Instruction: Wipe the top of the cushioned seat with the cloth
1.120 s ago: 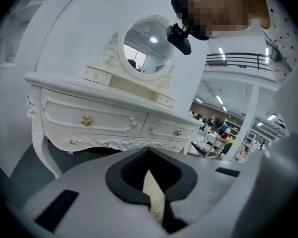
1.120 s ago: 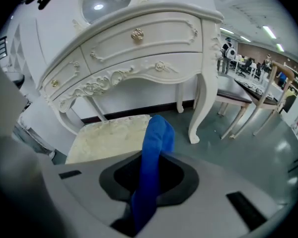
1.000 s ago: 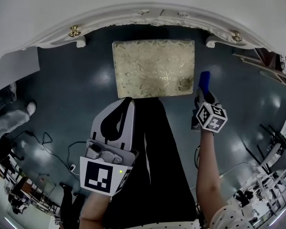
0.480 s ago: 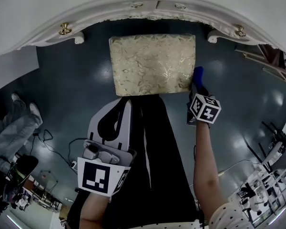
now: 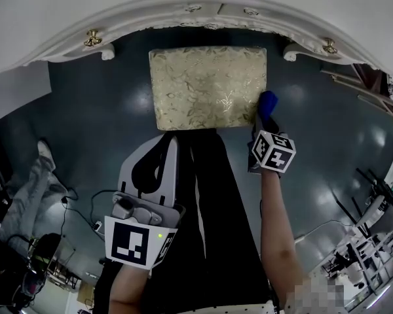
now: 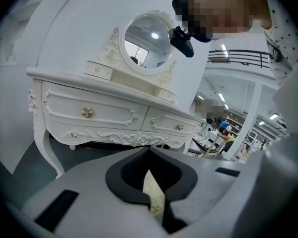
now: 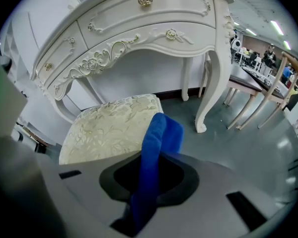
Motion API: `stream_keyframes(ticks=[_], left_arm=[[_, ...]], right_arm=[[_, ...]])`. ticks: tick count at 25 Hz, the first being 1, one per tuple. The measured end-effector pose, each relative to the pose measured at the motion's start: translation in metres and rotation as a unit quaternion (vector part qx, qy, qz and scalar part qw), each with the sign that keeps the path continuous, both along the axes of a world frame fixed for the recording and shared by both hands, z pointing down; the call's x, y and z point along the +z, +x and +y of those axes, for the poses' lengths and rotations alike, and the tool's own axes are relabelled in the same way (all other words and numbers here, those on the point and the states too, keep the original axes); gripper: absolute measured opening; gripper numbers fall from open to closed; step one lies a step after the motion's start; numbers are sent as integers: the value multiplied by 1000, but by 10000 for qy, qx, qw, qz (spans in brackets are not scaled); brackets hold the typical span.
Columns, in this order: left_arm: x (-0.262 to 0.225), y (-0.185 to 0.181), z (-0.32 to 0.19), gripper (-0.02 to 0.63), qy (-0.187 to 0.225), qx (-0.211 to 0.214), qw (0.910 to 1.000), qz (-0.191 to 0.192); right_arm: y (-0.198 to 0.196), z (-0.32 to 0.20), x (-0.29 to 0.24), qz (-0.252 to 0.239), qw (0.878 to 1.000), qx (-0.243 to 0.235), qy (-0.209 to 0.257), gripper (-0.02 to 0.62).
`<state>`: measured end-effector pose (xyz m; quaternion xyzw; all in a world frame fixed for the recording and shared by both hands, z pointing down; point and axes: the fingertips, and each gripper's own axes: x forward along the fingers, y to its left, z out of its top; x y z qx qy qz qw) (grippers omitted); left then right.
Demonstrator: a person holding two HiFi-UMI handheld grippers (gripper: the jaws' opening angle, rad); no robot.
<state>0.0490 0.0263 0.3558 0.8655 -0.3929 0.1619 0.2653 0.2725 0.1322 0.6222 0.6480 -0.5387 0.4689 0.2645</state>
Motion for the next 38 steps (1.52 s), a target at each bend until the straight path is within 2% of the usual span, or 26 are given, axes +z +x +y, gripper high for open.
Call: stream_keyframes(ticks=[19,38], left_arm=[[-2,-34,-2,9,24,-270,9996,62],[-4,-51,-1,9,55,-389,9992,102]], right_arm=[[-67,-14,-6,-158,9985,-511,62,63],[-103,-19,-5,-248,9967,-767,59,63]])
